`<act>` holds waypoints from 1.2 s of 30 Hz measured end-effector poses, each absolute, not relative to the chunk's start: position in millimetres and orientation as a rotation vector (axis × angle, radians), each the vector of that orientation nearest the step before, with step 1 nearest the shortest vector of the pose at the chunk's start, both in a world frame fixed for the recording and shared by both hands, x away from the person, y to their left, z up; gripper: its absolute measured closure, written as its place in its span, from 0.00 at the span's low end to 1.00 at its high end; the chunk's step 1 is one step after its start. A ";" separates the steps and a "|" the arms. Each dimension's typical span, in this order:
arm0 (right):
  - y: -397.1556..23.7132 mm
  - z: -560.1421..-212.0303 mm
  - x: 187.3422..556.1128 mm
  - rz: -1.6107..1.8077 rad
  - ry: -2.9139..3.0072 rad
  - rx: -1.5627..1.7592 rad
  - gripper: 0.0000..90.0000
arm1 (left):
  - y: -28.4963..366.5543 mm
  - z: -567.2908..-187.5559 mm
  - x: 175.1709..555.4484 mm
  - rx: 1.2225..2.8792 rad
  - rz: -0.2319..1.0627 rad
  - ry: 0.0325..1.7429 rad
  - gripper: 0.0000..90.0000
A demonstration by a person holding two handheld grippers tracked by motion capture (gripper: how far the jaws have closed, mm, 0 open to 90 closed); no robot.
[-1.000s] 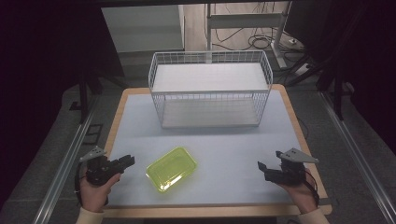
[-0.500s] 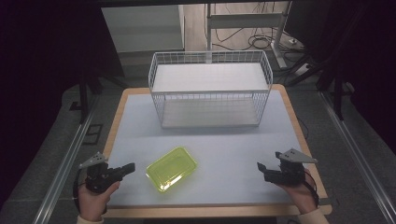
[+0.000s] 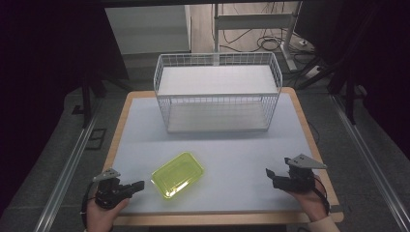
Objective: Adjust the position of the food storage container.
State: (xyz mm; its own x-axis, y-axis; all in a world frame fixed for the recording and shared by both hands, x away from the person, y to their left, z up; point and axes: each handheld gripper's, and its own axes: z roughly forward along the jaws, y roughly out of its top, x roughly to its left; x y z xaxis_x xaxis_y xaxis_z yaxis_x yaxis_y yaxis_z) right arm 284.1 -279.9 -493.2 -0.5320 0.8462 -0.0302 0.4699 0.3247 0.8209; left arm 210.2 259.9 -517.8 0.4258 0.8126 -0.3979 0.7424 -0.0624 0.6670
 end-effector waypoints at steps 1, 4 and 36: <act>-279.9 -493.0 284.0 1.095 2.136 1.157 0.20 | 258.4 -518.9 210.6 1.824 0.093 1.332 1.00; -280.1 -493.5 284.5 1.095 2.136 1.161 0.20 | 254.5 -521.3 211.6 1.852 0.083 1.324 1.00; -279.9 -496.2 286.6 1.071 2.148 1.169 0.20 | 228.2 -534.0 251.4 1.917 -0.005 1.337 1.00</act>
State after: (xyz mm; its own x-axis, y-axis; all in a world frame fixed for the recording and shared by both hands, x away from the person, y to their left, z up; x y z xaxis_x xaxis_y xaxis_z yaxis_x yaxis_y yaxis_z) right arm 286.6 -279.9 -496.2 -0.5278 0.8487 -0.0336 0.4839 0.3329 0.8093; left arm 251.4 228.2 -534.0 0.4456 0.7930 -0.4154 0.7963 -0.1391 0.5887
